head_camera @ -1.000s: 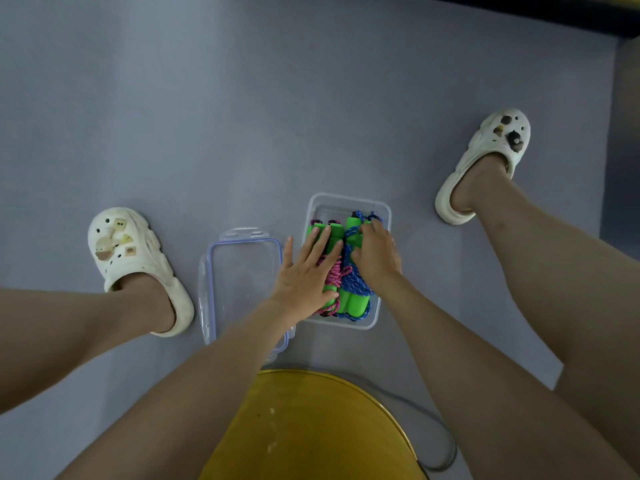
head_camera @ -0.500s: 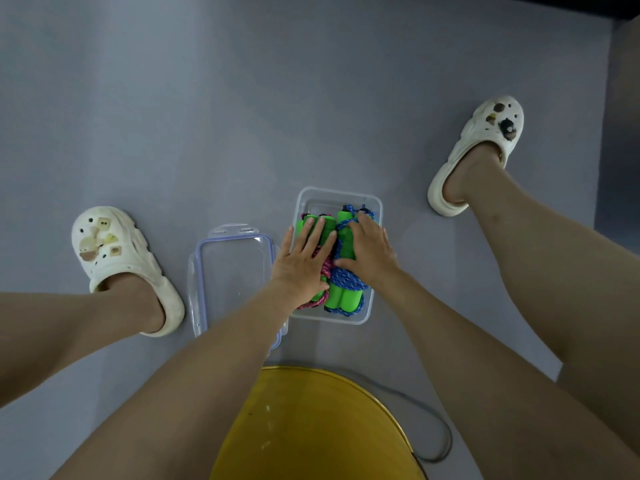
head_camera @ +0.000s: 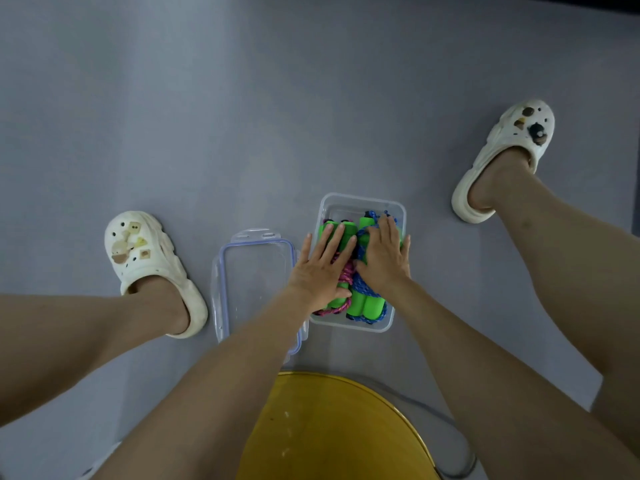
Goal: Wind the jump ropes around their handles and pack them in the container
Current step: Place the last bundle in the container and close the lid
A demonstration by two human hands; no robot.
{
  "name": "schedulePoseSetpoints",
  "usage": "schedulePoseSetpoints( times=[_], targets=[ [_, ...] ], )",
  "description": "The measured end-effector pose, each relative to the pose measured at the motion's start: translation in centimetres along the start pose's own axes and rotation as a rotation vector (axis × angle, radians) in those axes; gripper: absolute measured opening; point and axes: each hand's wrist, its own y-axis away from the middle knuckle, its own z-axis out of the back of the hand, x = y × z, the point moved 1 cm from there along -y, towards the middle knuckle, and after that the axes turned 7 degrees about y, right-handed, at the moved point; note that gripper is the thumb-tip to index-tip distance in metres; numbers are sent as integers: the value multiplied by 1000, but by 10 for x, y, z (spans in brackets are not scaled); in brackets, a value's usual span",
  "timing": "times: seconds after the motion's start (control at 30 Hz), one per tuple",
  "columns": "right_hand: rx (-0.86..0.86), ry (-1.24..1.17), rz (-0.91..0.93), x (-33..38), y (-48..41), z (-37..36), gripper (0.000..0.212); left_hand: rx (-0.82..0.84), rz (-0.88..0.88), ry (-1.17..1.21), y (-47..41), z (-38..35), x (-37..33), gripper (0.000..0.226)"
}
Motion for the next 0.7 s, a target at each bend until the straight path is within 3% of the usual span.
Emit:
schedulePoseSetpoints(
  times=[0.1, 0.2, 0.27, 0.33, 0.43, 0.5, 0.6, 0.7],
  targets=[
    [17, -154, 16, -5, 1, 11, 75, -121, -11, 169, 16, 5, 14, 87],
    [-122, -146, 43, -11, 3, 18, 64, -262, 267, 474, 33, 5, 33, 65],
    [-172, -124, 62, -12, -2, 23, 47, -152, 366, 582, 36, 3, 41, 50],
    [-114, -78, 82, -10, -15, 29, 36, 18, 349, 596, 35, 4, 36, 44],
    [7, 19, 73, -4, -37, 37, 42, 75, 354, 561, 29, 8, 24, 28],
    [-11, 72, 53, -4, -43, 43, 45, 51, 370, 529, 24, 12, 20, 23],
    [-42, 0, -83, -21, -45, 43, 44, 23, 334, 466, 13, 24, 17, 25],
    [-23, -157, -384, -49, -33, 44, 47, -130, 340, 435, -6, 45, 19, 30]
  ],
)
